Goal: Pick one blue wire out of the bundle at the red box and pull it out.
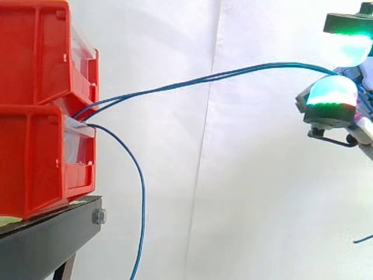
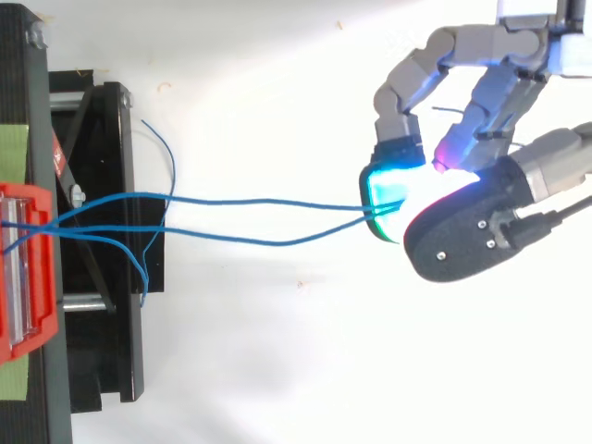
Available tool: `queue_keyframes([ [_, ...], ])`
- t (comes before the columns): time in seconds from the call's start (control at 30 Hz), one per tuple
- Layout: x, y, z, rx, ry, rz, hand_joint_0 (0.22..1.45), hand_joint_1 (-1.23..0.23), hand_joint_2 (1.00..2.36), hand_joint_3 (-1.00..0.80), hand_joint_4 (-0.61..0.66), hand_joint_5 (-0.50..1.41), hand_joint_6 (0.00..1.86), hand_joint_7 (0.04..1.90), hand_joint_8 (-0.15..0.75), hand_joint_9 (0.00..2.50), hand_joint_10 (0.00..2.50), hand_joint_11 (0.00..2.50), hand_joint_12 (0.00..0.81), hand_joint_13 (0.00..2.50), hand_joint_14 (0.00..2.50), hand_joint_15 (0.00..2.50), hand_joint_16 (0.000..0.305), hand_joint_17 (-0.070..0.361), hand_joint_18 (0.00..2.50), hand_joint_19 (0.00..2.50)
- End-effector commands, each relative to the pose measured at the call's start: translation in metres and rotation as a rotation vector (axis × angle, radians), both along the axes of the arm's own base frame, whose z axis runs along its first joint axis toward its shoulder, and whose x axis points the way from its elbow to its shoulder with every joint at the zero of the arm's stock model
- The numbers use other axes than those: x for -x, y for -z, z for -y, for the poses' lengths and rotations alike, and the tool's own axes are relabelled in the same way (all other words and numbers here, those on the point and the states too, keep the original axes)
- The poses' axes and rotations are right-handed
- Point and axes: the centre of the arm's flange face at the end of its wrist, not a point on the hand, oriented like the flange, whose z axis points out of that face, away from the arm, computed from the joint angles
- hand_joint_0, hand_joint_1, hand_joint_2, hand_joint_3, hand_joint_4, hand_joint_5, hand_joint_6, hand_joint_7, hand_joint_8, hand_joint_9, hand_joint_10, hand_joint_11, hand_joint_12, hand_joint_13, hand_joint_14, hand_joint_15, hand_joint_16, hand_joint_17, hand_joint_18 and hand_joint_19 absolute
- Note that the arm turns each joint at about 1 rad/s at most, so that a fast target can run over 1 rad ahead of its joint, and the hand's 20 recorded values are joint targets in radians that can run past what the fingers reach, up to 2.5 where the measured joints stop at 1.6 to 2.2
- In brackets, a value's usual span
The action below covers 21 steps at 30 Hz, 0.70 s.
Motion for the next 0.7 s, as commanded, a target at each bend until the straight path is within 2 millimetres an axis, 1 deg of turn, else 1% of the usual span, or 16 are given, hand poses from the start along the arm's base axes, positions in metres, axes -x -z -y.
queue_keyframes([
  [0.0,-0.004,-0.001,-0.002,0.018,0.022,0.023,0.54,-0.57,1.00,-0.44,0.07,-0.13,0.88,1.05,0.334,1.05,0.01,0.44,0.443,1.01,0.01,0.42,0.059,0.132,0.93,0.54],
  [0.03,-0.009,0.002,-0.003,0.026,0.026,0.036,0.54,-0.57,1.00,-0.44,0.07,-0.13,0.88,1.07,0.331,1.06,0.01,0.44,0.440,1.02,0.01,0.42,0.059,0.132,0.94,0.54],
  [0.13,-0.014,0.001,-0.007,0.034,0.028,0.066,0.55,-0.57,1.00,-0.44,0.07,-0.12,0.87,1.09,0.324,1.07,0.01,0.44,0.443,1.02,0.02,0.41,0.058,0.131,0.94,0.54],
  [0.2,-0.019,0.005,-0.008,0.045,0.037,0.074,0.55,-0.58,1.00,-0.44,0.07,-0.12,0.87,1.09,0.322,1.08,0.01,0.44,0.441,1.03,0.01,0.41,0.058,0.131,0.95,0.53],
  [0.37,-0.022,0.003,-0.013,0.102,0.055,0.091,0.56,-0.60,1.01,-0.42,0.08,-0.11,0.87,1.13,0.323,1.11,0.01,0.45,0.438,1.04,0.01,0.41,0.057,0.128,0.95,0.53],
  [0.43,-0.023,0.003,-0.014,0.109,0.054,0.092,0.57,-0.64,1.01,-0.40,0.11,-0.10,0.88,1.22,0.328,1.13,0.01,0.47,0.434,1.05,0.02,0.42,0.056,0.125,0.96,0.53],
  [0.5,-0.024,0.003,-0.015,0.114,0.051,0.095,0.59,-0.68,1.01,-0.40,0.12,-0.10,0.89,1.26,0.331,1.16,0.01,0.52,0.431,1.07,0.02,0.44,0.055,0.123,0.98,0.53],
  [0.57,-0.024,0.001,-0.016,0.113,0.051,0.103,0.61,-0.74,1.01,-0.41,0.12,-0.10,0.90,1.25,0.338,1.18,0.01,0.54,0.427,1.08,0.02,0.46,0.054,0.121,0.98,0.52],
  [0.6,-0.026,0.001,-0.017,0.114,0.050,0.112,0.62,-0.80,1.01,-0.41,0.12,-0.10,0.90,1.24,0.347,1.18,0.01,0.56,0.429,1.09,0.02,0.45,0.053,0.120,1.00,0.52],
  [0.63,-0.026,0.001,-0.017,0.114,0.050,0.112,0.66,-0.86,1.01,-0.42,0.10,-0.11,0.92,1.20,0.343,1.15,0.01,0.56,0.433,1.09,0.02,0.44,0.053,0.119,1.01,0.50],
  [0.67,-0.027,0.003,-0.019,0.115,0.049,0.110,0.68,-0.88,1.01,-0.42,0.07,-0.12,0.92,1.18,0.341,1.14,0.01,0.55,0.432,1.09,0.02,0.45,0.053,0.119,1.01,0.50],
])
